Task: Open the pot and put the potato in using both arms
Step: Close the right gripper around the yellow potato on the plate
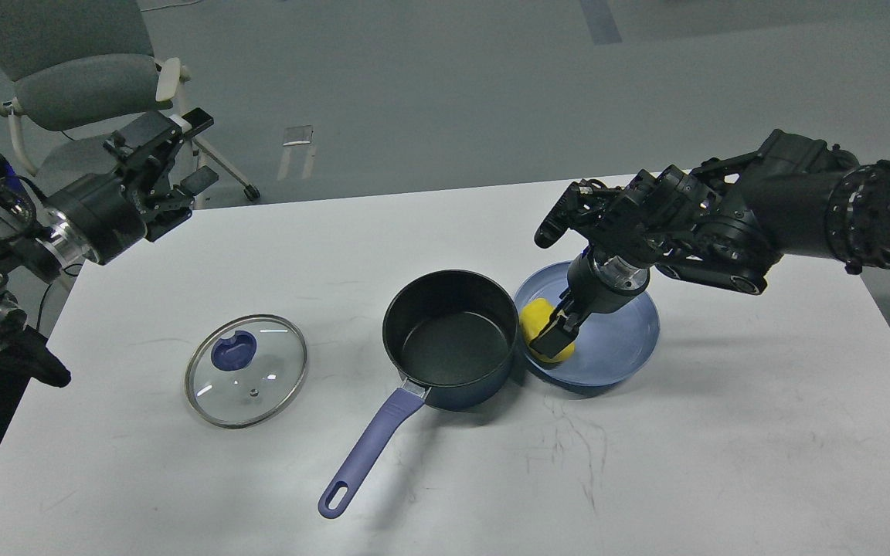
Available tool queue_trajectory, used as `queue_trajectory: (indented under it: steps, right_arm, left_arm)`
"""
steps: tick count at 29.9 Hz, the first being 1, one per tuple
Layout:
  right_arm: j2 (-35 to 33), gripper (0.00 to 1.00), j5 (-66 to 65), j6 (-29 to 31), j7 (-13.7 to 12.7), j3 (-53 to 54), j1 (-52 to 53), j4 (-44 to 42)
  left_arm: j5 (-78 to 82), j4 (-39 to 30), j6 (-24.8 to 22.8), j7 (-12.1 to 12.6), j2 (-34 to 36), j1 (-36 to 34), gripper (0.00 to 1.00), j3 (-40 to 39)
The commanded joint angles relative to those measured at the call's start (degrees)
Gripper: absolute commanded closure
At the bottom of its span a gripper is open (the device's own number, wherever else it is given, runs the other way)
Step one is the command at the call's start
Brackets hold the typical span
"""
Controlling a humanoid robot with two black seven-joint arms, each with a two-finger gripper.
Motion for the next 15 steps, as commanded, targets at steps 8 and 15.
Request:
queue_trajectory:
  steps: [8, 15]
  right_arm:
    - [-0.1, 0.53, 0.1, 0.2, 0.0, -0.6, 0.0, -0.1]
    - [-0.5, 0.58, 0.2, 0.4, 0.0, -0.8, 0.2, 0.2]
  left_arm:
    - [0.0, -0.3, -0.4, 0.0, 0.3, -0.1, 0.02, 0.0]
    - [0.0, -0.3, -0.4, 0.0, 0.3, -0.1, 0.02, 0.0]
